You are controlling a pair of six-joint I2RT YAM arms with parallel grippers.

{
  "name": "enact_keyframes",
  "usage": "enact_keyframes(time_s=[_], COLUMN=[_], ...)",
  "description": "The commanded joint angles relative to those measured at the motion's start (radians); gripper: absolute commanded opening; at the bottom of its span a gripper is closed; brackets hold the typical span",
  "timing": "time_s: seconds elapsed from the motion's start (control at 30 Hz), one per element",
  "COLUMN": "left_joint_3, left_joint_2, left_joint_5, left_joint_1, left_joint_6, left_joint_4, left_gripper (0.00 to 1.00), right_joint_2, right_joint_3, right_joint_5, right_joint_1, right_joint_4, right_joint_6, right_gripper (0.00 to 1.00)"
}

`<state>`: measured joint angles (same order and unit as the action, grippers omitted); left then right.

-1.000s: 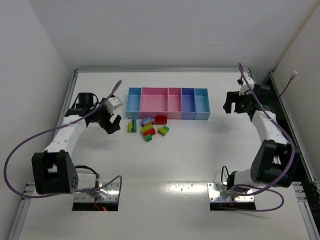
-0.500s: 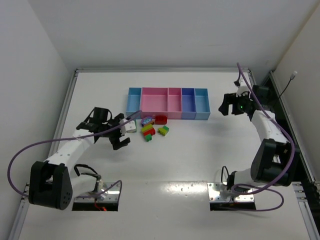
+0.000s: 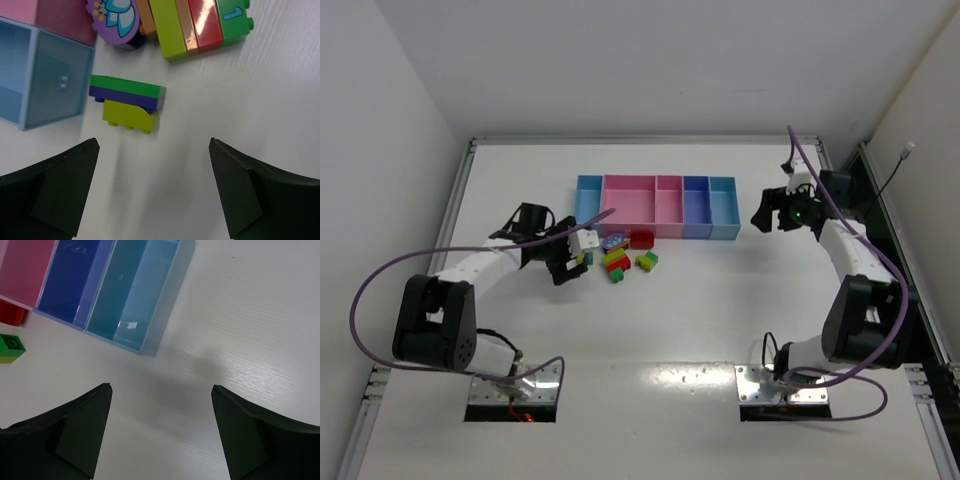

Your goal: Sort the legos into containers by color

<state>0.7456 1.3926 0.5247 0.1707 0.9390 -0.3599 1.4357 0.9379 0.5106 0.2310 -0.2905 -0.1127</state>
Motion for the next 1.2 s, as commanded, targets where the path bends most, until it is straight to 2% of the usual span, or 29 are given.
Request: enact_keyframes(time_s=[0.0,0.73,0.9,1.07,1.17], left_joint_3=[0.076,0.238,0.238,0.247,0.247], left_joint_2=[0.048,0.269,0.292,0.321,0.321], left_joint_5=[0.044,0.044,0.035,0.026,0.026], left_joint_1=[0.010,0.010,0.010,0.010,0.010], left_joint_6=[0.037,0.132,0.141,0.150,0.150], left_joint_4=[0.038,-0.065,-0.074,-0.103,-0.103], left_gripper=[0.99,0.95,0.86,0.66,0.66], right_joint_2=[0.028,0.089,0.098,0.108,0.117], right_joint_3=[0.045,0.105,0.105,0.114,0.114], right_joint_5=[0.037,0.046,0.046,0.037,0.037], right_joint_1=[-0.009,-0.018,-0.018,-0.018,-0.018], right_joint_4=[0.030,0.010,0.010,0.001,0.001], right_joint_6=[-0.008,-0.027,-0.036,-0.036,-0.036], right_gripper=[0.83,0.79,0.79,0.78,0.78])
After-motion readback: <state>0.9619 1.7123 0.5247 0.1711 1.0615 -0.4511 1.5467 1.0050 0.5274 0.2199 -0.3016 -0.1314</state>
